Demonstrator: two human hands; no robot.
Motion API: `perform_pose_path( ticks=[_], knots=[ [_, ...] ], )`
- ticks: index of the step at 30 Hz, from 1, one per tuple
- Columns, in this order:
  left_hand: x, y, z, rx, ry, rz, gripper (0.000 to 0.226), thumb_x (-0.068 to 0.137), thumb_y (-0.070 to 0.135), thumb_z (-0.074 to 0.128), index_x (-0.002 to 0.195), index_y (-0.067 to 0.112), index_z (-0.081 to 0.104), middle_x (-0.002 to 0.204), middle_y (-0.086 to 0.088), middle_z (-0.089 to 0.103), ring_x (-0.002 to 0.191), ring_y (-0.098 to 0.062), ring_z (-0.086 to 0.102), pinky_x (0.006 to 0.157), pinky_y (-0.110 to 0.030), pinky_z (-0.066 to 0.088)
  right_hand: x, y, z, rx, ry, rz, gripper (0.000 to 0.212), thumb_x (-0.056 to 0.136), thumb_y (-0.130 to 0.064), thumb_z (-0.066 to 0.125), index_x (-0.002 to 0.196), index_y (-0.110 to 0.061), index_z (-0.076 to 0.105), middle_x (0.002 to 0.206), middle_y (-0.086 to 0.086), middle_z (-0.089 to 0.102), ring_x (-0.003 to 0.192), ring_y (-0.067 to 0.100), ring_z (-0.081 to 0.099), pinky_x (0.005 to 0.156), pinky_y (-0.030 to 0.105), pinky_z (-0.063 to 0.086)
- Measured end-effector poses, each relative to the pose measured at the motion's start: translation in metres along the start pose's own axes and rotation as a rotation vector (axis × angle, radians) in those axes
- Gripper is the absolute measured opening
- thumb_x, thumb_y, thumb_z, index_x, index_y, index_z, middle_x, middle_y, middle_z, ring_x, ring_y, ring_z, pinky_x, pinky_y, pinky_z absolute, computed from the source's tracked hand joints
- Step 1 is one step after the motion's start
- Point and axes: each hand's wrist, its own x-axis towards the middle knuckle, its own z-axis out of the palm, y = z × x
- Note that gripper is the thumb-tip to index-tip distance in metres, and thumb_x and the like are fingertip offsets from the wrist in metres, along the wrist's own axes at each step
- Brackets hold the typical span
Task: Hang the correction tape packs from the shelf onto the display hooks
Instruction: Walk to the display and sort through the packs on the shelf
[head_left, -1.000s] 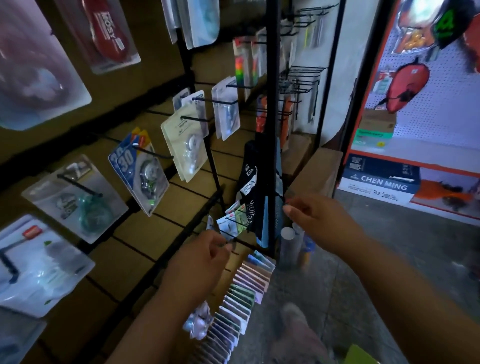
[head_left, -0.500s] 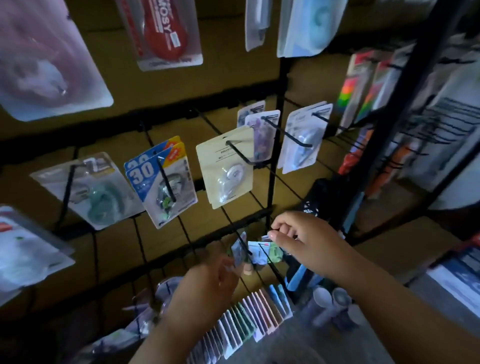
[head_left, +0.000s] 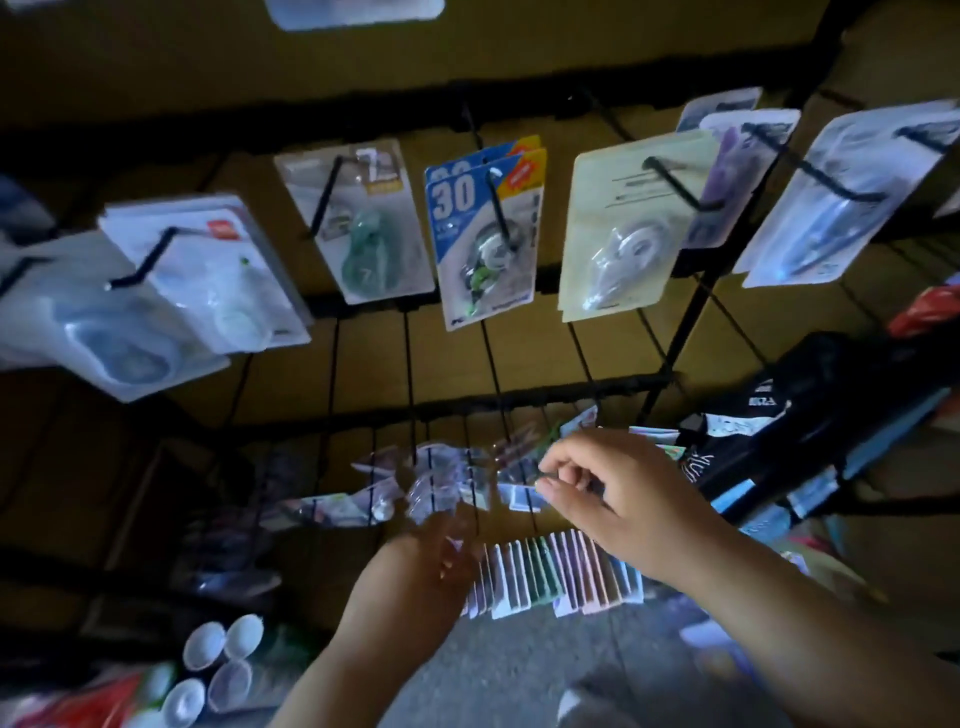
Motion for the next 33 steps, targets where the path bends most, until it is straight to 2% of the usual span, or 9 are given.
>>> perform_pose_path(
  ticks=[5, 14, 20, 29, 33],
  knots=[
    [-0.019, -0.058, 0.010, -0.023, 0.032, -0.076, 0.012, 0.089, 0.029, 0.062, 0.098, 0.024, 0.066, 0.087, 0.000, 0.072, 0.083, -0.024, 0.067, 0.074, -0.039, 0.054, -0.008, -0.009, 0.064, -0.046, -0.083, -0.056, 0.027, 0.085, -0.044, 0.057, 0.090, -0.018, 0.066, 0.077, -0.007, 0.059, 0.072, 0.012, 0.056, 0.063, 0.035, 0.048],
    [-0.017, -0.174, 0.071, 0.038, 0.039, -0.141, 0.011, 0.092, 0.027, 0.057, 0.099, 0.021, 0.063, 0.096, 0.000, 0.072, 0.092, -0.024, 0.066, 0.077, -0.036, 0.051, -0.010, 0.026, 0.207, -0.074, -0.151, -0.131, 0.028, 0.087, -0.045, 0.059, 0.100, -0.019, 0.064, 0.081, -0.014, 0.052, 0.077, 0.008, 0.050, 0.068, 0.028, 0.043],
    [-0.001, -0.257, 0.123, 0.049, 0.077, -0.180, 0.012, 0.094, 0.030, 0.056, 0.100, 0.021, 0.061, 0.099, 0.001, 0.072, 0.091, -0.023, 0.065, 0.073, -0.034, 0.050, -0.011, 0.063, 0.302, -0.043, -0.178, -0.171, 0.042, 0.081, -0.058, 0.042, 0.092, -0.023, 0.063, 0.078, -0.010, 0.059, 0.074, 0.011, 0.056, 0.065, 0.036, 0.050],
    [0.038, -0.361, 0.203, 0.067, 0.111, -0.212, 0.016, 0.095, 0.032, 0.054, 0.105, 0.023, 0.063, 0.100, 0.003, 0.072, 0.092, -0.019, 0.066, 0.074, -0.034, 0.052, -0.024, 0.126, 0.426, -0.023, -0.243, -0.214, 0.030, 0.083, -0.049, 0.057, 0.093, -0.022, 0.063, 0.077, -0.013, 0.053, 0.072, 0.007, 0.052, 0.065, 0.032, 0.046],
    [0.055, -0.399, 0.230, 0.105, 0.148, -0.245, 0.020, 0.096, 0.036, 0.052, 0.107, 0.024, 0.063, 0.102, 0.002, 0.071, 0.090, -0.019, 0.066, 0.065, -0.027, 0.045, -0.022, 0.153, 0.468, -0.064, -0.266, -0.260, 0.029, 0.085, -0.047, 0.059, 0.095, -0.020, 0.064, 0.081, -0.007, 0.059, 0.076, 0.009, 0.052, 0.067, 0.029, 0.042]
  ],
)
